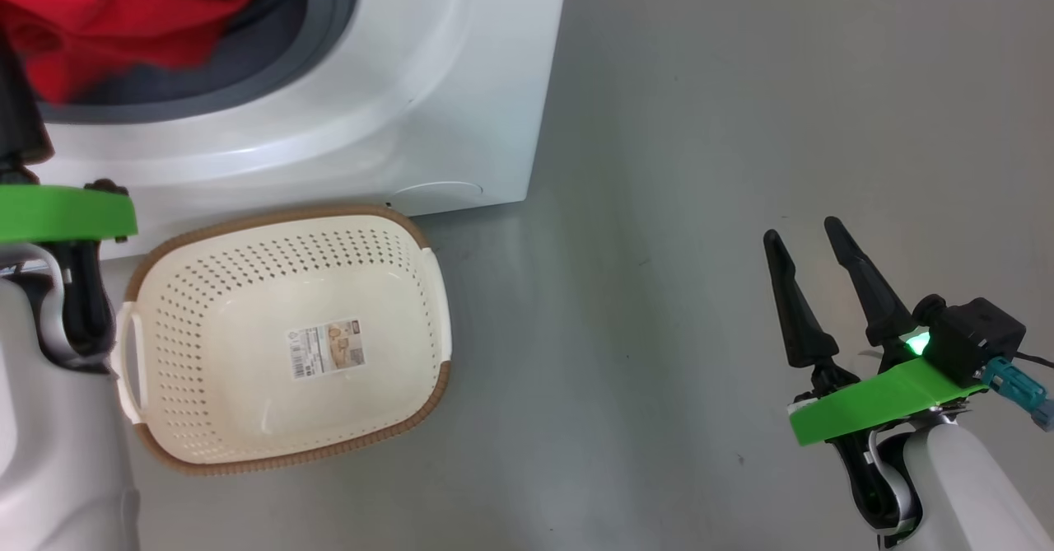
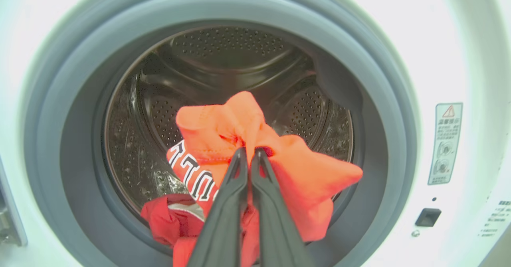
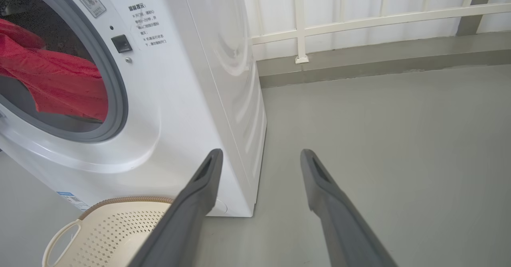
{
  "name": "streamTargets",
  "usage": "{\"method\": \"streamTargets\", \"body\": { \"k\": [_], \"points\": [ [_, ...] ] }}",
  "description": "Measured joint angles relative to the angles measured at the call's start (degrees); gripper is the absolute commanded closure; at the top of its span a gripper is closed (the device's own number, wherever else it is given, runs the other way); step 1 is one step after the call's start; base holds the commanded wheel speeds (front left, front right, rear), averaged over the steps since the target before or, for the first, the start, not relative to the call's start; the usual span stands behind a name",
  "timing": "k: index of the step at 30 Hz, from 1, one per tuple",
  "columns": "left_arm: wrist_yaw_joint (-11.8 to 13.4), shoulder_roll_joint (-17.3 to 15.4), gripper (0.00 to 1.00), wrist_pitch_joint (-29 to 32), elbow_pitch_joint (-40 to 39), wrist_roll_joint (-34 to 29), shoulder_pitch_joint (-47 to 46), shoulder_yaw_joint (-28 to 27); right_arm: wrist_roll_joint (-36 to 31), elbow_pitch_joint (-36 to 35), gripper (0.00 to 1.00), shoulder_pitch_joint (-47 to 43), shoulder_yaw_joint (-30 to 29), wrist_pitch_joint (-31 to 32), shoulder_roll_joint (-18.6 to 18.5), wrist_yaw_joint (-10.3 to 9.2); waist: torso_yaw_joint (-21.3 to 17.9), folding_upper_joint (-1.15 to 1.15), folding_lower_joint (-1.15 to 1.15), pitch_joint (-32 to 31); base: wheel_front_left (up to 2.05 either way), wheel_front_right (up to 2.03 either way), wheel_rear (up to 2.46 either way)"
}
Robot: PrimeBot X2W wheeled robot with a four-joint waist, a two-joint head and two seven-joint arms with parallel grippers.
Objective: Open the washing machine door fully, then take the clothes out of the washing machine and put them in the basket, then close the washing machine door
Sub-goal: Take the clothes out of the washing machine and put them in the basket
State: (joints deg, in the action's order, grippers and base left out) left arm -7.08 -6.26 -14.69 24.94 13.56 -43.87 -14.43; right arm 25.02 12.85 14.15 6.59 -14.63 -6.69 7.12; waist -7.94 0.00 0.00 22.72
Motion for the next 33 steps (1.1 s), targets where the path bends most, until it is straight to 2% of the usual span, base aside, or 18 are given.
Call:
{"method": "streamTargets", "body": {
  "k": [6, 18, 25, 33],
  "points": [
    [-0.04, 1.56, 1.0, -0.02, -8.67, -0.48, 3.77, -0.4, 0.0, -0.02, 0.0, -0.01, -0.51, 0.0, -0.31, 0.0, 1.19, 0.0, 0.0, -1.07, 0.0, 0.0, 0.0],
    [-0.09, 2.31, 1.0, -0.03, -22.95, -0.3, 10.73, 1.59, 0.0, -0.36, 0.0, -0.18, -0.79, 0.0, -0.38, 0.0, 2.29, 0.0, 0.0, -1.44, 0.0, 0.0, 0.0],
    [-0.09, 3.18, 1.0, -0.1, -25.13, -0.29, 15.49, 3.02, 0.0, -0.67, 0.0, -0.18, -0.51, 0.0, -0.42, 0.0, 2.08, 0.0, 0.0, -0.34, 0.0, 0.0, 0.0],
    [-0.09, 3.93, 1.0, -0.08, -16.6, -0.44, 21.21, 4.94, 0.01, -0.77, 0.0, -0.13, 0.09, 0.0, -0.16, 0.0, 1.01, 0.0, 0.0, 1.35, 0.0, 0.0, 0.0]
  ]
}}
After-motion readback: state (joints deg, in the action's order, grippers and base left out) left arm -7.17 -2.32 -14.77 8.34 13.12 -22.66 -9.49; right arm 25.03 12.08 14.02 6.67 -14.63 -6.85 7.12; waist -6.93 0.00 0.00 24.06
